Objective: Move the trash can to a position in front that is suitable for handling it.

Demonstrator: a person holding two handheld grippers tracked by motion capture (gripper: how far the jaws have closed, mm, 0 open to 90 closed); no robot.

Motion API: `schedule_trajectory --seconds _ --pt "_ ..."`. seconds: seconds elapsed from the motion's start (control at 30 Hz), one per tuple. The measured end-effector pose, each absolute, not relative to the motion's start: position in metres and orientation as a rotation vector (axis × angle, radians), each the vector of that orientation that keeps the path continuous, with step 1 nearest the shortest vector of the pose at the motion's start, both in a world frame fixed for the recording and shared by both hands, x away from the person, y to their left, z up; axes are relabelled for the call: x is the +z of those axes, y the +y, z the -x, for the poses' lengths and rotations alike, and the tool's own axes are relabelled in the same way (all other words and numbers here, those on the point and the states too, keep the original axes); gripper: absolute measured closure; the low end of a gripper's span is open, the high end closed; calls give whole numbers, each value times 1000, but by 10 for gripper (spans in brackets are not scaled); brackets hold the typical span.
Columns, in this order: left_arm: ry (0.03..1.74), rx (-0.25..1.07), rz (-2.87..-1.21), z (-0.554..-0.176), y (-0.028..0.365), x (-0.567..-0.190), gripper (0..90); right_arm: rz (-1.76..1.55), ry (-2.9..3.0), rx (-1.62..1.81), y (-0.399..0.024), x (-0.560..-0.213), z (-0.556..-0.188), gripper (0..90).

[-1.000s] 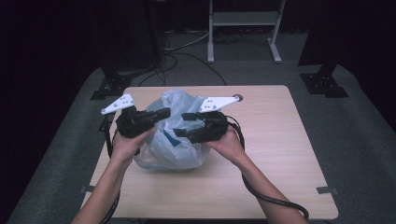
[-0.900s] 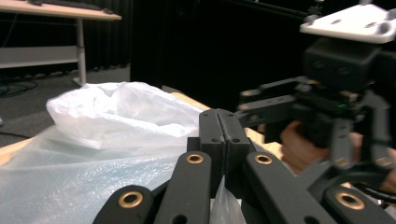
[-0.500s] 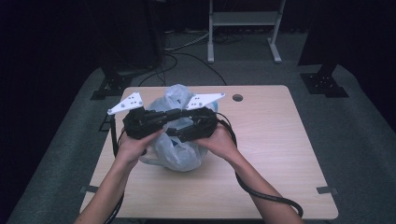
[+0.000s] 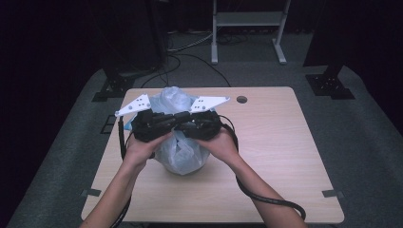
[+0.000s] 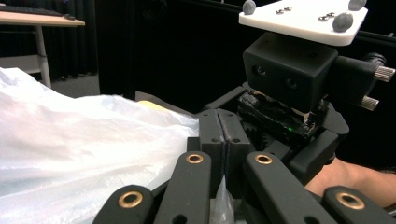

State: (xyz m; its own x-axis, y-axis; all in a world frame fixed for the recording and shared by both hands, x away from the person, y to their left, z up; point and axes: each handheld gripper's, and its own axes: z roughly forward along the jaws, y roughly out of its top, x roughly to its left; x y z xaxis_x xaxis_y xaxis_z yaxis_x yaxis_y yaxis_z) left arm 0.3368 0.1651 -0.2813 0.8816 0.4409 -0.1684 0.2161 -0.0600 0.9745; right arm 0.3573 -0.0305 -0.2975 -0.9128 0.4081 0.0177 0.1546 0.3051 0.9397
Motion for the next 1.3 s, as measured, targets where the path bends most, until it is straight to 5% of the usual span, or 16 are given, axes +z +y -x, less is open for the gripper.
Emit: schedule_trajectory --seconds 0.17,1.3 --pt "519 194 -1630 -335 172 -280 835 -530 2383 1709 -33 -298 -360 873" --pt "642 366 -1537 -312 245 -296 484 -954 2260 2134 -87 -298 -401 881"
